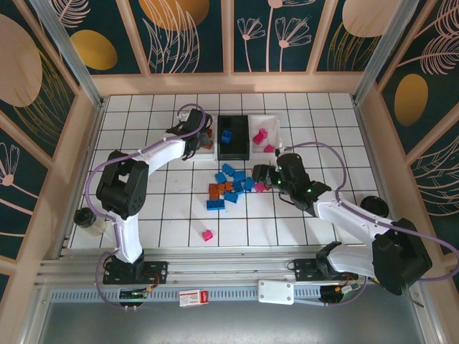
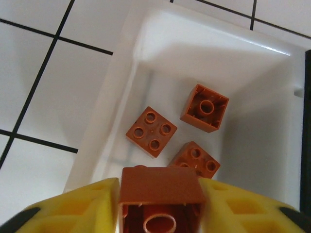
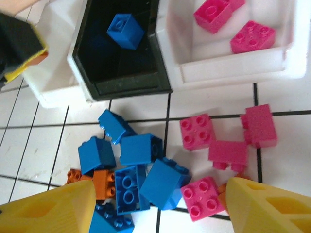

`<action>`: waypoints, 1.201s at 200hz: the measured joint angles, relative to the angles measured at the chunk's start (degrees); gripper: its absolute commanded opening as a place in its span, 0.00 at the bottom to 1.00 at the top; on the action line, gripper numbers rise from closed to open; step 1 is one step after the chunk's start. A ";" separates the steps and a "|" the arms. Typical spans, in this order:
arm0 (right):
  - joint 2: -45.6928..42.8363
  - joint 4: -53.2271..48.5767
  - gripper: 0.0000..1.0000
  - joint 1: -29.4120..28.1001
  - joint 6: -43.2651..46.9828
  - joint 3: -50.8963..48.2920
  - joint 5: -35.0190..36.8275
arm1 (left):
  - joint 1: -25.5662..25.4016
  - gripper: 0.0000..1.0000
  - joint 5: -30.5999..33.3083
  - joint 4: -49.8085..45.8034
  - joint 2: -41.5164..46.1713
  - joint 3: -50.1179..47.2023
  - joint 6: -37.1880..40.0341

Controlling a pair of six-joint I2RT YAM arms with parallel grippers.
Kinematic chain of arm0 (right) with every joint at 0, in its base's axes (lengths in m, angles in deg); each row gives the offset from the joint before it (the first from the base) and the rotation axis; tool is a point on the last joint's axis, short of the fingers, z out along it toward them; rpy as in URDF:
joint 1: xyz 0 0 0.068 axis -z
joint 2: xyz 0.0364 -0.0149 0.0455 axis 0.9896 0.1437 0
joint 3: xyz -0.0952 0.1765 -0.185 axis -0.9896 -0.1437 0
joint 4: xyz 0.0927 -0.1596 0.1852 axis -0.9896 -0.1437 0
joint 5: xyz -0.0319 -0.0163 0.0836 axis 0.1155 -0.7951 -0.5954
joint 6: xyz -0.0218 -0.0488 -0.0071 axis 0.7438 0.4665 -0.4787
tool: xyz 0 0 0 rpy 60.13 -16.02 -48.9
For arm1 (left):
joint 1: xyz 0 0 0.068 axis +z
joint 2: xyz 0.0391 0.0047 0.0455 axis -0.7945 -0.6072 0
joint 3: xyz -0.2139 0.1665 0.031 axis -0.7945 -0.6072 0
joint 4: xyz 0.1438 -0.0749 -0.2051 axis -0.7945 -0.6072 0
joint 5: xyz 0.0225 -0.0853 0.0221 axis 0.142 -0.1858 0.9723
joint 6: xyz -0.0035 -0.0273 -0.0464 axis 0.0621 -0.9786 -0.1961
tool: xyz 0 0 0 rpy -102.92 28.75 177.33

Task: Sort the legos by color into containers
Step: Place the lego in the container, then pick up the lego from the bottom-center of the table.

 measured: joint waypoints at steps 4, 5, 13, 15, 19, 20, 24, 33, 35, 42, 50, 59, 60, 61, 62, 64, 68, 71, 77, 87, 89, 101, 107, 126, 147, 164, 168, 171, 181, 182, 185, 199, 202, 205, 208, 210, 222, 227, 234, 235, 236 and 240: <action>-0.07 -0.15 0.75 -0.81 0.00 0.00 0.00 | 0.00 0.58 -0.13 0.20 0.00 0.04 0.22; -0.07 -0.15 0.75 -0.96 0.00 0.00 0.00 | 0.02 0.58 -0.17 0.20 0.00 0.07 0.31; -0.13 -0.37 0.75 -2.58 0.11 0.00 0.24 | 0.02 0.61 -0.46 0.59 0.00 0.37 0.31; -0.13 -0.44 0.75 -3.08 0.22 0.00 0.37 | 0.02 0.62 -0.46 0.76 0.00 0.46 0.09; -0.13 -0.59 0.75 -3.98 0.26 0.00 0.42 | 0.02 0.63 -0.72 0.92 0.02 0.61 0.37; -0.13 -0.59 0.75 -4.33 0.28 0.00 0.48 | 0.02 0.64 -0.76 0.94 0.02 0.63 0.33; -0.13 -0.76 0.76 -5.14 0.44 0.00 0.61 | 0.02 0.65 -0.92 1.05 0.09 0.79 0.37; -0.09 -1.09 0.76 -7.39 0.79 0.00 0.90 | 0.02 0.68 -1.33 1.36 0.70 0.81 0.46; -0.07 -1.09 0.76 -7.74 0.96 0.00 0.98 | 0.02 0.69 -1.33 1.38 0.81 0.79 0.33; 0.11 -1.20 0.77 -9.62 1.49 0.02 1.11 | 0.02 0.72 -1.68 1.51 1.68 0.70 0.31; 0.61 -1.20 0.77 -11.67 1.84 0.04 1.18 | 0.02 0.75 -2.21 1.92 3.21 0.26 0.33; 1.92 -1.51 0.77 -14.23 2.34 0.46 1.05 | 0.02 0.79 -2.86 2.78 6.36 -1.11 0.48; 2.08 -1.55 0.77 -14.45 2.43 0.52 1.03 | 0.02 0.79 -2.91 2.89 6.67 -1.27 0.44; 2.32 -1.62 0.77 -14.86 2.54 0.66 1.07 | 0.02 0.80 -2.97 2.99 6.95 -1.44 0.31; 2.43 -1.66 0.77 -15.04 2.64 0.70 1.09 | 0.02 0.80 -2.97 3.10 7.23 -1.62 0.20; 2.86 -1.70 0.77 -15.65 2.71 0.87 1.07 | 0.02 0.81 -3.06 3.23 8.17 -2.08 0.26; 3.76 -1.90 0.78 -16.85 3.02 1.29 1.11 | 0.02 0.83 -3.32 3.52 10.03 -2.97 0.20; 4.44 -2.08 0.78 -17.73 3.08 1.66 1.16 | 0.02 0.84 -3.39 3.78 11.54 -3.72 0.15; 5.92 -2.34 0.78 -19.58 3.43 2.45 1.22 | 0.02 0.86 -3.76 4.48 14.40 -5.18 0.02; 8.68 -2.84 0.78 -22.86 3.98 3.91 1.09 | 0.02 0.90 -4.33 5.66 20.22 -7.96 0.02; 9.22 -3.02 0.78 -23.54 4.22 4.31 1.20 | 0.02 0.91 -4.28 5.95 20.98 -8.35 -0.13; 12.41 -4.02 0.78 -27.30 4.85 6.38 1.29 | 0.02 0.99 -4.57 7.30 27.10 -11.19 -0.20; 14.08 -4.50 0.78 -29.22 5.20 7.52 1.40 | 0.02 0.99 -4.52 8.04 29.97 -12.66 -0.20; 18.78 -6.03 0.79 -34.16 6.49 10.95 2.12 | 0.02 0.99 -4.52 9.62 36.76 -16.92 -0.76; 22.95 -7.28 0.80 -37.46 7.58 13.99 2.80 | 0.02 0.99 -4.22 9.73 41.90 -21.77 -0.94; 25.81 -7.87 0.80 -38.71 7.98 15.63 3.54 | 0.02 0.99 -3.82 9.51 45.22 -25.46 -1.36; 26.56 -7.98 0.80 -38.99 8.02 15.96 3.82 | 0.02 0.99 -3.65 9.40 46.05 -26.27 -1.46; 26.93 -8.00 0.80 -39.12 8.02 16.13 3.96 | 0.02 0.99 -3.56 9.33 46.62 -26.91 -1.55; 28.65 -8.33 0.80 -39.60 8.22 16.83 4.31 | 0.02 0.99 -2.99 8.87 48.52 -28.50 -1.88; 28.79 -8.35 0.79 -39.65 8.22 16.87 4.31 | 0.02 0.99 -2.97 8.85 48.65 -28.61 -1.90; 29.22 -8.35 0.79 -39.78 8.37 17.03 4.39 | 0.02 0.99 -2.82 8.72 49.16 -29.00 -1.97; 30.88 -8.72 0.77 -40.48 8.68 17.68 4.52 | 0.02 0.99 -1.95 8.26 51.17 -30.14 -2.38; 31.17 -8.76 0.76 -40.68 8.85 17.79 4.55 | 0.02 0.99 -1.81 8.22 51.47 -30.27 -2.56; 31.43 -8.76 0.75 -40.81 8.83 17.86 4.57 | 0.02 0.99 -1.51 8.07 51.87 -30.42 -2.58; 31.63 -8.79 0.75 -40.96 8.96 17.92 4.57 | 0.02 0.99 -1.22 7.96 52.22 -30.51 -2.78; 31.78 -8.81 0.74 -41.09 8.94 17.94 4.59 | 0.02 0.99 -1.14 7.89 52.35 -30.56 -2.82; 32.26 -8.81 0.70 -41.46 9.03 18.05 4.74 | 0.02 0.99 -0.33 7.54 53.31 -30.69 -3.32; 32.39 -8.83 0.68 -41.55 9.14 18.05 4.72 | 0.02 0.99 0.07 7.37 53.59 -30.71 -3.54; 32.52 -8.81 0.66 -41.70 9.18 18.05 4.72 | 0.02 0.99 0.48 7.30 54.01 -30.80 -3.85; 32.54 -8.83 0.65 -41.72 9.16 18.05 4.72 | 0.02 0.99 0.50 7.28 54.03 -30.82 -3.89; 32.54 -8.83 0.65 -41.75 9.07 18.05 4.72 | 0.02 0.99 0.57 7.23 54.07 -30.84 -3.91; 32.59 -8.81 0.62 -41.72 9.20 18.05 4.70 | 0.02 0.99 0.72 7.19 54.29 -30.97 -4.09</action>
